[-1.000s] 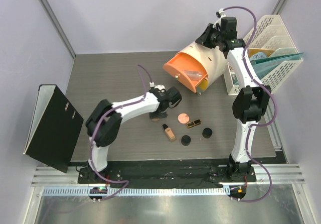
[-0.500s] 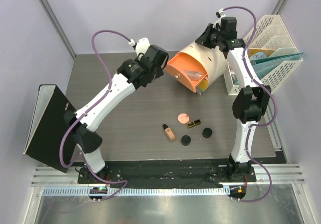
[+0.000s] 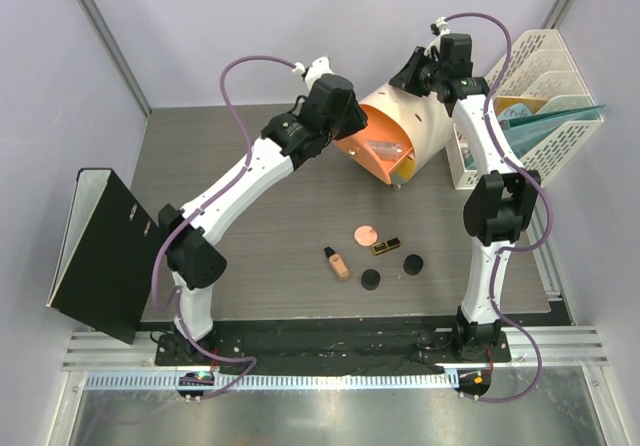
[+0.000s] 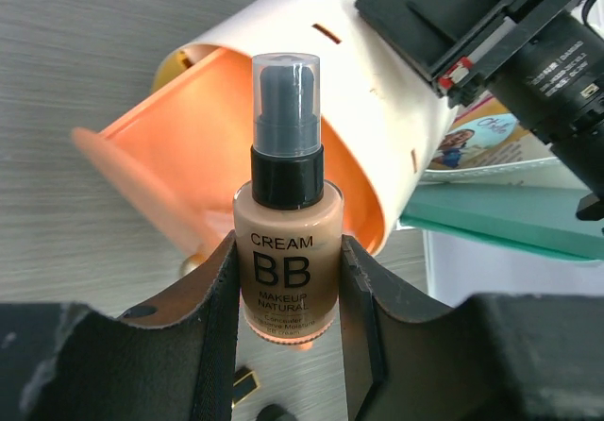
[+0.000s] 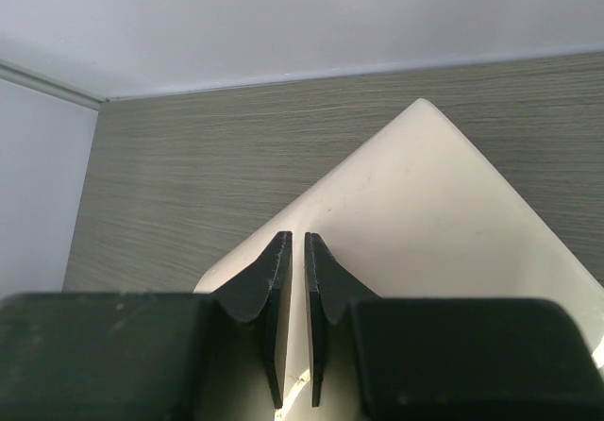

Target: Organize the makeup

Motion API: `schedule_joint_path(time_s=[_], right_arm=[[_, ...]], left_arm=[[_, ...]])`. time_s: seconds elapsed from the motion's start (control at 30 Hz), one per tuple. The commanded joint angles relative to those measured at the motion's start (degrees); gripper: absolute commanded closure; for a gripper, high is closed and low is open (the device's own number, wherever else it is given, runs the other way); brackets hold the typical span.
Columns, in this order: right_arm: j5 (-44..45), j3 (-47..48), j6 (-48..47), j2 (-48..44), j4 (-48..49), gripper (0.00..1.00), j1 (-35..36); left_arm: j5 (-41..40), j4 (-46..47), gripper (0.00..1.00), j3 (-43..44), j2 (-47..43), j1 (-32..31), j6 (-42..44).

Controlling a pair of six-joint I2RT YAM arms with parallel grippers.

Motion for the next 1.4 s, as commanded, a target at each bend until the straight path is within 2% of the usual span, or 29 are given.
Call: schedule_joint_path(time_s=[0.0, 0.13, 0.3, 0.4, 0.77, 0.97, 1.37], right_arm=[[0.14, -1.41, -0.34, 1.62, -4.43, 0.83, 0.15], [0.05, -1.67, -0.26, 1.62, -4.43, 0.83, 0.15], [0.23, -1.76, -0.34, 1.53, -4.43, 0.83, 0.15], [0.49, -1.94, -0.43, 1.36, -4.43, 0.83, 0.15], [1.02, -2.2, -0.7, 0.92, -4.34, 0.83, 0.15], [1.02, -2.11, -0.78, 1.18, -4.34, 0.83, 0.15], [1.11, -2.55, -0.96, 0.91, -4.34, 0.83, 0.15]], left_arm=[[2.65, 9.33, 0.99, 5.25, 2.32, 0.7, -0.8], [4.67, 12.24, 0.88, 6.22, 5.05, 1.23, -1.94], [6.43, 13.47, 0.86, 7.36, 7.86, 1.49, -2.56], [6.7, 13.83, 0.8, 7.45, 9.18, 1.58, -2.39], [10.65, 15.58, 0.5, 7.27, 11.82, 1.58, -1.07], [10.91, 16.55, 0.44, 6.83, 11.64, 1.58, -0.28], [9.16, 17.7, 0.47, 7.01, 6.11, 2.02, 4.37]])
